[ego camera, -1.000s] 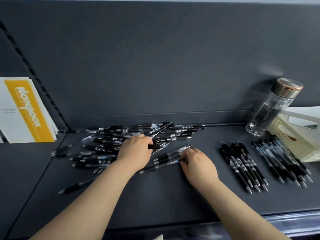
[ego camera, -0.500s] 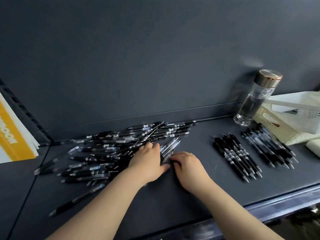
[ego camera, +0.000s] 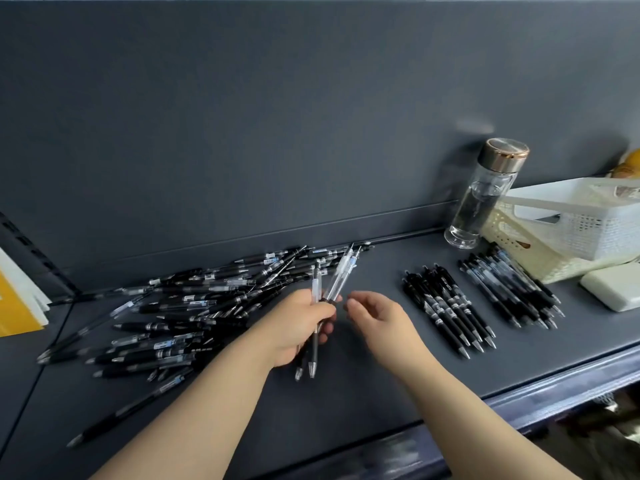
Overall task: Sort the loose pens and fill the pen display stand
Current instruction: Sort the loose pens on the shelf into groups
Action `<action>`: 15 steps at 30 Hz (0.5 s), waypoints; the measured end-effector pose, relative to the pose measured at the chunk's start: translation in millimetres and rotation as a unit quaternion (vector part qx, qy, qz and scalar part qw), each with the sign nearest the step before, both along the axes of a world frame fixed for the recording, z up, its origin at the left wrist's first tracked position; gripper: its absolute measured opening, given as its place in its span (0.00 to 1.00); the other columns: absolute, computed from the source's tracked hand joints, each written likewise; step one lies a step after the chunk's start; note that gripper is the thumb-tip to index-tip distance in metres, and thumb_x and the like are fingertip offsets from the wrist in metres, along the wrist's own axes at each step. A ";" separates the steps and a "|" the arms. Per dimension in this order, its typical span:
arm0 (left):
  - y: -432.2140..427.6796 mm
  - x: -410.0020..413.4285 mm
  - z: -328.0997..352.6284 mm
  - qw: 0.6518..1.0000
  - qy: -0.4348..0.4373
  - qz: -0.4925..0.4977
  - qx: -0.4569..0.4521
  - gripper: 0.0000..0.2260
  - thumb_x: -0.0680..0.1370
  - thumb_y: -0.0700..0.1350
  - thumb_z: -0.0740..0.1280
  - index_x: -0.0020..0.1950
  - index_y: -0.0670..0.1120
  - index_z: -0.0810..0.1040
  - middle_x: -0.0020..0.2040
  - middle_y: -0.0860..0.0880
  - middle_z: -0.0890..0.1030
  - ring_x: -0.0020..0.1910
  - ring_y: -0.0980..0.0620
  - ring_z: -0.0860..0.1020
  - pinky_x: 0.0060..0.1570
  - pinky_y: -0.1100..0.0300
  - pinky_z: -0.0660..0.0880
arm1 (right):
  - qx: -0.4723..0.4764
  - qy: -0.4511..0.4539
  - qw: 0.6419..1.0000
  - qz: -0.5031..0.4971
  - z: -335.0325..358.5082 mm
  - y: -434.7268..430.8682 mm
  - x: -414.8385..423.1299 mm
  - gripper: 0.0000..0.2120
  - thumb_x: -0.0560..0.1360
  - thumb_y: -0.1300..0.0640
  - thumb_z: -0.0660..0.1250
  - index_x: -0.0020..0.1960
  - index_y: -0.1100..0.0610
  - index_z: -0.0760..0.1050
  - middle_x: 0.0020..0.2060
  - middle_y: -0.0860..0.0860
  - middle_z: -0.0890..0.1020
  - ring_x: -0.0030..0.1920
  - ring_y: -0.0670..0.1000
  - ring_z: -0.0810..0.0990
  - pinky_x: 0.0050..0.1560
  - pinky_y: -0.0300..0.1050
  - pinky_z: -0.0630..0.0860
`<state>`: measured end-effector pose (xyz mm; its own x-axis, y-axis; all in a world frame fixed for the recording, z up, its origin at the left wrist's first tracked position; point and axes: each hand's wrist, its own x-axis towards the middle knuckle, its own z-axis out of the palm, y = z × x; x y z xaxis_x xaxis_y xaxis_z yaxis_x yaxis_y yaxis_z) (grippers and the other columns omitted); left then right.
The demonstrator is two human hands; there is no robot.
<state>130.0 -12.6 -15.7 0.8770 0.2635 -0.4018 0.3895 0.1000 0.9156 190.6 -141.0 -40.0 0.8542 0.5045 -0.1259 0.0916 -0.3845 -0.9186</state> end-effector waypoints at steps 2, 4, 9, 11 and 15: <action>-12.2 -0.7 3.8 0.997 -0.016 -0.034 -0.074 0.08 0.78 0.33 0.59 0.49 0.42 0.75 0.34 0.49 0.74 0.29 0.55 0.71 0.28 0.64 0.69 | 0.111 0.102 0.989 0.004 5.4 -5.3 4.9 0.18 0.71 0.44 0.66 0.51 0.58 0.78 0.42 0.52 0.82 0.43 0.53 0.80 0.52 0.54 0.76; -25.7 1.7 3.7 0.992 -0.020 -0.086 -0.086 0.06 0.79 0.33 0.59 0.48 0.42 0.73 0.34 0.48 0.73 0.29 0.56 0.71 0.27 0.65 0.69 | 0.187 0.175 0.967 0.014 12.9 -12.9 8.9 0.15 0.76 0.50 0.64 0.46 0.63 0.75 0.36 0.58 0.79 0.31 0.57 0.75 0.38 0.55 0.75; -57.6 14.0 3.7 0.987 -0.009 -0.097 -0.125 0.05 0.80 0.36 0.59 0.48 0.42 0.73 0.37 0.47 0.76 0.30 0.54 0.74 0.27 0.64 0.69 | 0.246 0.215 0.944 -0.038 23.6 -35.0 25.1 0.12 0.80 0.56 0.58 0.45 0.62 0.75 0.35 0.60 0.78 0.24 0.54 0.71 0.22 0.42 0.66; -65.0 21.4 4.4 0.988 -0.001 -0.054 -0.144 0.05 0.80 0.36 0.59 0.50 0.41 0.74 0.35 0.47 0.78 0.29 0.53 0.75 0.26 0.64 0.69 | 0.303 0.213 0.924 -0.092 30.2 -44.7 33.5 0.10 0.80 0.58 0.57 0.43 0.58 0.73 0.40 0.58 0.81 0.34 0.55 0.77 0.29 0.45 0.70; -80.1 39.4 3.7 0.990 0.011 0.034 -0.137 0.06 0.80 0.35 0.60 0.50 0.42 0.75 0.32 0.47 0.77 0.26 0.54 0.75 0.23 0.65 0.69 | 0.341 0.171 0.909 -0.166 39.0 -69.9 60.9 0.09 0.80 0.60 0.56 0.42 0.57 0.70 0.34 0.53 0.83 0.42 0.55 0.81 0.50 0.53 0.75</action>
<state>169.5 -92.7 -12.0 0.8511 0.2002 -0.4853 0.3926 0.3709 0.8416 251.5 -210.9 -1.0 0.9436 0.2860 -0.1670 -0.2608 0.3309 -0.9069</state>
